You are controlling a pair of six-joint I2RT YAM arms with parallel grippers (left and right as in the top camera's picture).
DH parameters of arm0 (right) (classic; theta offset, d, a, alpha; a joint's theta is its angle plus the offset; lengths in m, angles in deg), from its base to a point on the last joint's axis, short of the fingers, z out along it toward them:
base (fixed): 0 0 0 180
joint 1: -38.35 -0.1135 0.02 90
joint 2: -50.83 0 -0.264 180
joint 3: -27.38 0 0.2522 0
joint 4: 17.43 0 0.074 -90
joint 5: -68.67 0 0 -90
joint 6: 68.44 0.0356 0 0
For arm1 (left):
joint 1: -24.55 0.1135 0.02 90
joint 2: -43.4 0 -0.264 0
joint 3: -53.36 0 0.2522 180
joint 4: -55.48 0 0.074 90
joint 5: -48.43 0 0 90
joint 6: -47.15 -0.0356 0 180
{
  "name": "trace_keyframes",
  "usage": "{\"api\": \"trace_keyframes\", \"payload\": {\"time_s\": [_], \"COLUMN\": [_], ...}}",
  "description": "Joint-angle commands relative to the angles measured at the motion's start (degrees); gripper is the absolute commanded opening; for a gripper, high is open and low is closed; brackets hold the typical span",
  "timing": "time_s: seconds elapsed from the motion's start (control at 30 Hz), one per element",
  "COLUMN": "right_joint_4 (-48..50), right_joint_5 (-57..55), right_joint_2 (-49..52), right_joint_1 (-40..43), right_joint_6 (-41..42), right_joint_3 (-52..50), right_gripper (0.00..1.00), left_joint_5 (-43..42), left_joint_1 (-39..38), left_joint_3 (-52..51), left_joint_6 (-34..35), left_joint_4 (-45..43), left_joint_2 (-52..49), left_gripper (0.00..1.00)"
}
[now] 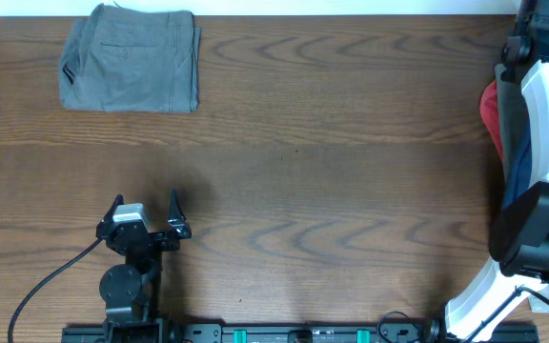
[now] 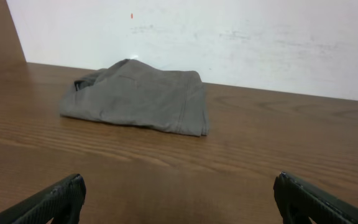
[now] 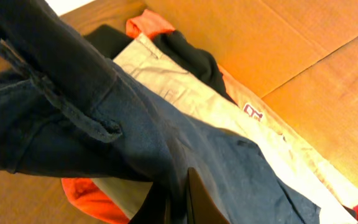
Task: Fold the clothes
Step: 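Lift the blue shorts with the right gripper and carry them leftward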
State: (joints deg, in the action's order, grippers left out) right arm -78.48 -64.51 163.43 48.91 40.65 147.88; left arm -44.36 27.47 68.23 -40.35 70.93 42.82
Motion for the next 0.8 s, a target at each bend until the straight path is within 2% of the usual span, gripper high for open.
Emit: {"api": "trace_keyframes", "payload": {"time_s": [0.0,0.37,0.77], "right_joint_4": [-0.2,2.1,4.3], "right_joint_5": [2.0,30.8,36.5], "right_joint_2": [-0.9,-0.9,1.5], "right_joint_1": [-1.0,-10.4,-33.9], "right_joint_6": [1.0,1.5,1.9], "right_joint_3": [1.3,1.2,1.0], "right_gripper": [0.01,0.01,0.01], "left_joint_5": [0.7,0.7,0.7], "left_joint_1": [0.2,0.2,0.2], "left_joint_3": [-0.9,-0.9,-0.9], "left_joint_6": [-1.0,-1.0,-1.0], "left_joint_4": [2.1,2.1,2.1], "left_joint_2": [0.3,0.3,0.3], "left_gripper": [0.98,0.98,0.98]}}
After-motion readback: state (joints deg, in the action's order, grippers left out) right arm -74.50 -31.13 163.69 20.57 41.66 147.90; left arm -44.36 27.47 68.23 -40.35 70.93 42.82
